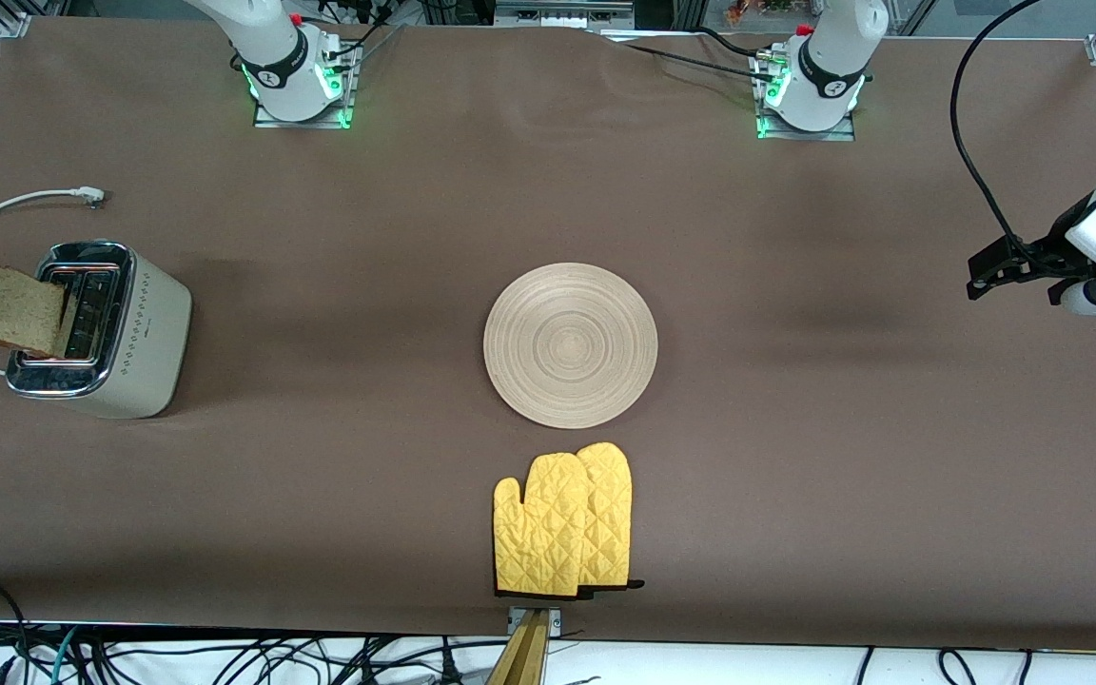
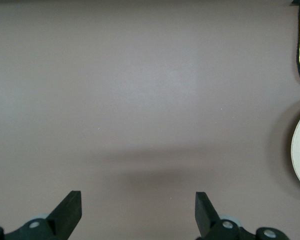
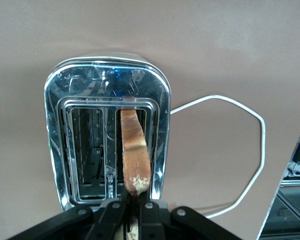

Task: Move plate and put bread in toaster
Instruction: 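Lower the bread into the toaster slot and open the right gripper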

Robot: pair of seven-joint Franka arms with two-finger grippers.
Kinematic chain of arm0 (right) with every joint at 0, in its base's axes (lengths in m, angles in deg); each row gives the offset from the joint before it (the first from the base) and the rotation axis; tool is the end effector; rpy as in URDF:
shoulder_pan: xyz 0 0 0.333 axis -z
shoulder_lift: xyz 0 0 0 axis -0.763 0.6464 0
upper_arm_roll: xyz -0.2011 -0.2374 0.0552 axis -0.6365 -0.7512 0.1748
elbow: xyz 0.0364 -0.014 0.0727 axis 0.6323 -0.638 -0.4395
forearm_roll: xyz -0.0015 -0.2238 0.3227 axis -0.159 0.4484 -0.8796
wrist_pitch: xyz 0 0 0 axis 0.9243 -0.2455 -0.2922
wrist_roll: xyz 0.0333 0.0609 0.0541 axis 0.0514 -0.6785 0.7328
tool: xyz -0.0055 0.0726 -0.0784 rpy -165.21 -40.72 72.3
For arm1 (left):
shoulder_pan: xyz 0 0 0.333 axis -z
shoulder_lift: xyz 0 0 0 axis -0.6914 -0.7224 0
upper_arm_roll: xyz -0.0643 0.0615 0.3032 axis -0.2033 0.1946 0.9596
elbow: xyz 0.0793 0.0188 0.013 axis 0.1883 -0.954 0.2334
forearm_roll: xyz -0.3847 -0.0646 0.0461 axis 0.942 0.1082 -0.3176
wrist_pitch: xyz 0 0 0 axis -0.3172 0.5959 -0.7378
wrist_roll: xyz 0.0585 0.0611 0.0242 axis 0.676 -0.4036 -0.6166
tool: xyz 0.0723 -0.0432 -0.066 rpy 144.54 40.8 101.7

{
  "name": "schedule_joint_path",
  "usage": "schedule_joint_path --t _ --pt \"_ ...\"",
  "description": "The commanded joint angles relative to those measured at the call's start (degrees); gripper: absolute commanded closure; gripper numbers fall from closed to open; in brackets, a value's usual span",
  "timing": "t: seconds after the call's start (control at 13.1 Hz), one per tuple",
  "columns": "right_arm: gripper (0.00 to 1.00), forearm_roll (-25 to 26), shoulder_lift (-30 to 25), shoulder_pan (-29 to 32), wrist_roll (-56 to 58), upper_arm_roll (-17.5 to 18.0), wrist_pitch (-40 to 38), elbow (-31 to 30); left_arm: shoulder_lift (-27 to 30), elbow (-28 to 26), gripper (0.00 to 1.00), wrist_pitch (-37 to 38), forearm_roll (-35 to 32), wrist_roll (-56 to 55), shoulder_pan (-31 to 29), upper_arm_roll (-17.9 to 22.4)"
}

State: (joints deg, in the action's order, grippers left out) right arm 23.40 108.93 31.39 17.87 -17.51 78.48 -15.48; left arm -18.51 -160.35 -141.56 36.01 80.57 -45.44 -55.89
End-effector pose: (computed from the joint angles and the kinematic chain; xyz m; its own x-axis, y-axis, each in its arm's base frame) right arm 0.6292 -0.1948 0.4513 0.9719 0.0219 -0.2346 0.0576 -0.9875 0.1464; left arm 0.5798 0.0196 0.5516 0.9980 -0.0422 0.0470 -0.0414 -0.9990 -0.0174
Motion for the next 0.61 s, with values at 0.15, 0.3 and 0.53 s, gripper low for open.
schedule_joint_path --t 0.15,0.3,0.53 --pt "1.0 -3.6 3.1 1.4 1.5 -0.1 1.3 1.3 -0.5 1.2 0.0 0.6 1.1 -0.1 -0.4 -0.3" --pt "1.0 -6.0 4.1 1.4 1.5 -0.1 1.2 1.1 -0.5 1.2 0.0 0.6 1.1 -0.1 -0.4 -0.3" --pt "0.0 -6.6 4.5 1.4 1.5 -0.1 1.2 1.2 -0.4 1.2 0.0 0.6 1.1 0.0 -0.4 -0.3"
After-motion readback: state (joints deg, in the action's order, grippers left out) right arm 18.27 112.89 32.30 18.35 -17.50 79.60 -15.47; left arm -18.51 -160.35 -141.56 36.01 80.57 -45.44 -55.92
